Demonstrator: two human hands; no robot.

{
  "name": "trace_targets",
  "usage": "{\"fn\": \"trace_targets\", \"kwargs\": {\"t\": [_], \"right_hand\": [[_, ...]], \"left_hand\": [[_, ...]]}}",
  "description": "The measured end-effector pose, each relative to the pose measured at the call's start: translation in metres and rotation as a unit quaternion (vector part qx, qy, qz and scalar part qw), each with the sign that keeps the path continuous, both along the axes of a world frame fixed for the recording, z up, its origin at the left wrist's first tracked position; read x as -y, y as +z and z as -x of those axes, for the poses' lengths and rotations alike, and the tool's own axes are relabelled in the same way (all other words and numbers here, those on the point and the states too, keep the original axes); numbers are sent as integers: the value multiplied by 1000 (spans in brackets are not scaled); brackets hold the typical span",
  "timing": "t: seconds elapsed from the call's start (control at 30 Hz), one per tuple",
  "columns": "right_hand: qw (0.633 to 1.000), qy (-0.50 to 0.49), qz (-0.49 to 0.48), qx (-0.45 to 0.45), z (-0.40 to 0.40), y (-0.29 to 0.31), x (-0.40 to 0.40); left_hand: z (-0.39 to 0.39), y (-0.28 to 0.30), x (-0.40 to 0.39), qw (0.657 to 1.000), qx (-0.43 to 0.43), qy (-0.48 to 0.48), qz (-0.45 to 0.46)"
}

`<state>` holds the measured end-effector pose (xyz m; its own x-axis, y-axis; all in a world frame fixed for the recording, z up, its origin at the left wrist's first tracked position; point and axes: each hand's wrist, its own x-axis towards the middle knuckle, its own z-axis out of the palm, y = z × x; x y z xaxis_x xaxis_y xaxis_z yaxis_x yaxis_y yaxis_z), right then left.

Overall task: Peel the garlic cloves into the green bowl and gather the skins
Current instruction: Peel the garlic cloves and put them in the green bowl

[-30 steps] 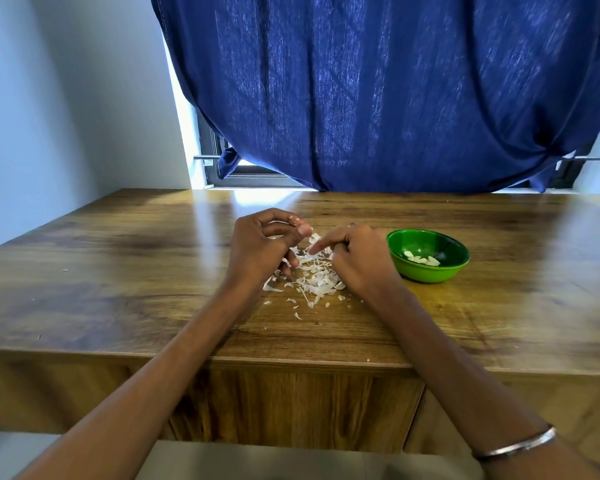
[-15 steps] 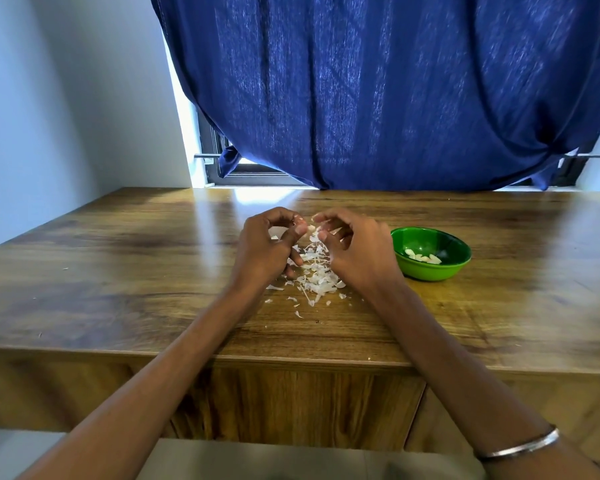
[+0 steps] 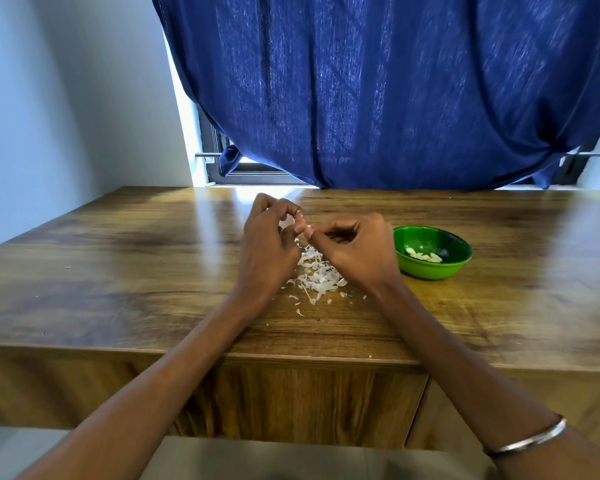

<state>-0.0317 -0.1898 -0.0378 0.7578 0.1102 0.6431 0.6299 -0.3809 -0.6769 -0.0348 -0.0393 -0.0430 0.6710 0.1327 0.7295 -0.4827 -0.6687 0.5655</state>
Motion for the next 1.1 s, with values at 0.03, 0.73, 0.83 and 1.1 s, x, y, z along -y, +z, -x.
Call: {"fn": "trace_targets", "kwargs": {"t": [0.03, 0.73, 0.83, 1.1], "right_hand": [[1000, 8, -5, -22, 0, 0, 0], [959, 104, -200, -169, -6, 5, 5], [976, 63, -155, -137, -8, 3, 7], [992, 3, -81, -93, -7, 4, 7]], "left_hand": [[0, 0, 0, 1000, -3, -7, -1], [-5, -1, 0, 997, 34, -49, 44], [-4, 0, -1, 996, 38, -56, 60], [-1, 2, 2, 997, 18, -56, 54]]}}
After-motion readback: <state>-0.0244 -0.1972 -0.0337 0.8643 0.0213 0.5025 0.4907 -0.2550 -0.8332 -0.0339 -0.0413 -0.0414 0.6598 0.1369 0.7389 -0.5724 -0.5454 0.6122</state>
